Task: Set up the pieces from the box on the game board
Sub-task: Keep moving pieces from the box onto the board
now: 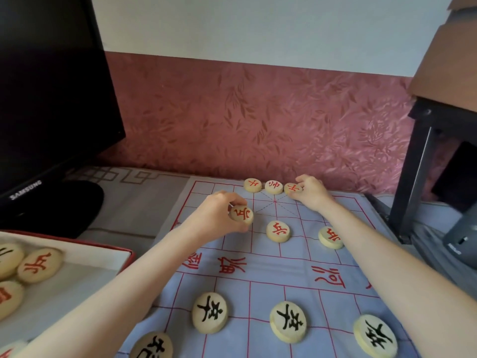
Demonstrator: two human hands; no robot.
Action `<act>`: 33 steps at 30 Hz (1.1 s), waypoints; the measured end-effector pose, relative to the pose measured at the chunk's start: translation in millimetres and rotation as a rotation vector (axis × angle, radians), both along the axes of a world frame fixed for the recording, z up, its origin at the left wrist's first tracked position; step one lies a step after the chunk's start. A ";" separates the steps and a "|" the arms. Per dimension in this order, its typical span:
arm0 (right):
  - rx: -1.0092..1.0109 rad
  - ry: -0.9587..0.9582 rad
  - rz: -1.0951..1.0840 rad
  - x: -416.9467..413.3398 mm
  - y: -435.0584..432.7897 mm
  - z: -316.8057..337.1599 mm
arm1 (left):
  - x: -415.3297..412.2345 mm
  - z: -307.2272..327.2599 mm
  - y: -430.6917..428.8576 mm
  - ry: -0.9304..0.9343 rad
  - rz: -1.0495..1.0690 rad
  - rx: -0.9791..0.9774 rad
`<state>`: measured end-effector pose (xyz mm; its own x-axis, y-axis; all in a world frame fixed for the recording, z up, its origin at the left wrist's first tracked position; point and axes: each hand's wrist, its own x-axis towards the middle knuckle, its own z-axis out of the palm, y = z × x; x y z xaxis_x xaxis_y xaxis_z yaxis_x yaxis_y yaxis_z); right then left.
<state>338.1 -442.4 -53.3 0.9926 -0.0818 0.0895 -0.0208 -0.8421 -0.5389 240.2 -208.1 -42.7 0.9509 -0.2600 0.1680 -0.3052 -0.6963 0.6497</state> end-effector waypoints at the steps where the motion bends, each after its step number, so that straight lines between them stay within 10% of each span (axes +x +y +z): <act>1: -0.009 0.001 -0.008 -0.7 0.4 -1.2 | -0.1 -0.3 0.9 0.001 0.005 -0.003; 33: 0.044 -0.141 0.260 -81.7 44.7 14.1 | -8.1 -16.0 24.9 0.013 0.025 0.155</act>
